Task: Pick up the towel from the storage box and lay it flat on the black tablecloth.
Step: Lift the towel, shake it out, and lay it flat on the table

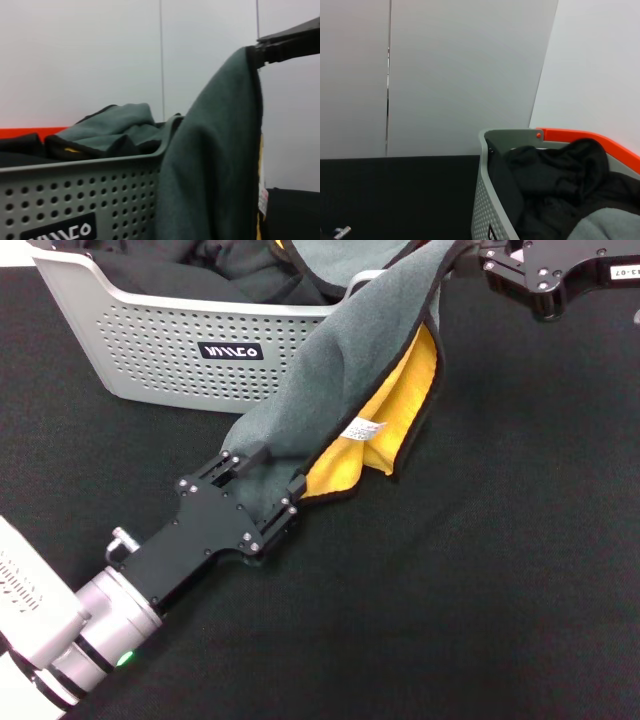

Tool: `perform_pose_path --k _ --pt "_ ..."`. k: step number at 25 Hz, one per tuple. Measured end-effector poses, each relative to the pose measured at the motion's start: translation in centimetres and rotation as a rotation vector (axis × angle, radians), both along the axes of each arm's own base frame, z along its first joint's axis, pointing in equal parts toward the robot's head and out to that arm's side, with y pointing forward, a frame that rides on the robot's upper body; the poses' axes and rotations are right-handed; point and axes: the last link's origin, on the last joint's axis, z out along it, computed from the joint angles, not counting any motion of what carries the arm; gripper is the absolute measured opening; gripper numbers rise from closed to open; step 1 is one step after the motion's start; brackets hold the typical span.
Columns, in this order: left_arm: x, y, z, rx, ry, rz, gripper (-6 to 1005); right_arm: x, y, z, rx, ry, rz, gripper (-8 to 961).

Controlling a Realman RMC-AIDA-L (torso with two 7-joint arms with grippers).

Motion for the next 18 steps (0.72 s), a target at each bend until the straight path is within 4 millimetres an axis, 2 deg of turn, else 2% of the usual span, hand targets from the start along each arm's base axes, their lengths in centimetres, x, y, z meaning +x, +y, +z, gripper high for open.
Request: perform_pose_path --k 7,12,18 --pt "0.3 0.1 -0.7 -0.05 0.028 -0.029 559 -1.1 0.3 -0.7 -0.017 0.012 0.024 11" --pt "0.2 -0.1 -0.8 -0.063 0.022 -0.019 556 -2.4 1.4 -2.2 -0.044 0.03 0.033 11" --pt "-0.2 -0.5 -1.0 -0.07 0.028 0.001 552 -4.2 2.1 -3.1 -0.065 0.028 0.063 11"
